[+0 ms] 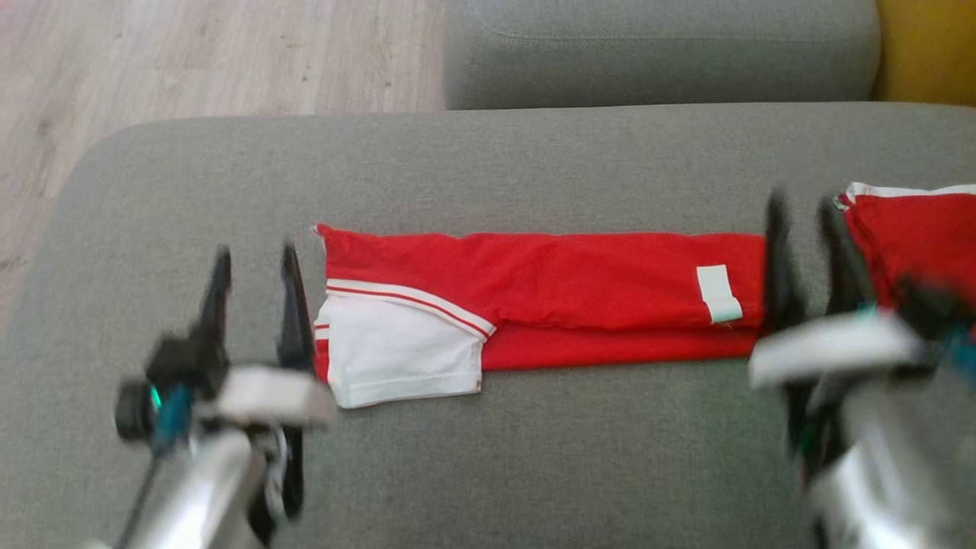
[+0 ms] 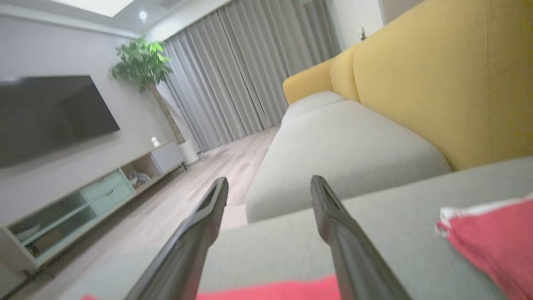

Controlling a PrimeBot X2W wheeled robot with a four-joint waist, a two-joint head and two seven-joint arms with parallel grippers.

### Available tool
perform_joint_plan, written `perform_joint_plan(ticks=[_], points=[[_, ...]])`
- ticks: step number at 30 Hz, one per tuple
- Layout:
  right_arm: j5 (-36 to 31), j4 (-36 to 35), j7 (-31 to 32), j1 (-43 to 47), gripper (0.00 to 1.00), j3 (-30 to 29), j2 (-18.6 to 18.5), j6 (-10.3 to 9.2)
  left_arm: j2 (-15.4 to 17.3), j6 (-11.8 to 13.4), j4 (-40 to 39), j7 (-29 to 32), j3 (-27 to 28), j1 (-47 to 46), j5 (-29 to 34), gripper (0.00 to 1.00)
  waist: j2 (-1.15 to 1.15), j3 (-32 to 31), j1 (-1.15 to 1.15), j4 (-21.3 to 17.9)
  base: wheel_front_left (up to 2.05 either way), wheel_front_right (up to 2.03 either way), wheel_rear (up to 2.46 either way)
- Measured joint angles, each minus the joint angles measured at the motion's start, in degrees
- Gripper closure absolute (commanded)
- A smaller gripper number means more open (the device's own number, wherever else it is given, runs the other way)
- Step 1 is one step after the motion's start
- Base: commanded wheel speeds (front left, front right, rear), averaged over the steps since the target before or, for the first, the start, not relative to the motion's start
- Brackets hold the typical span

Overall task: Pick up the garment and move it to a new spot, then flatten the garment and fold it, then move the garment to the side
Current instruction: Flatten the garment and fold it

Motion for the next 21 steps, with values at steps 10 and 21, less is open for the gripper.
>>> perform_joint_plan(ticks=[10, 21], points=[[-11.6, -8.0, 0.0, 16.0, 0.0, -3.0, 5.0, 0.0, -8.1, -6.9, 0.3, 0.0, 10.9, 12.1, 9.4, 0.0, 0.0, 0.7, 0.0, 0.5, 0.0, 0.0, 0.0], [-16.3, 3.6, 1.2, 8.2, 0.0, -12.0, 5.2, 0.0, -11.9, -13.1, 3.2, 0.0, 16.1, 9.8, 16.2, 0.0, 0.0, 4.6, 0.02, 1.5, 0.0, 0.0, 0.0]])
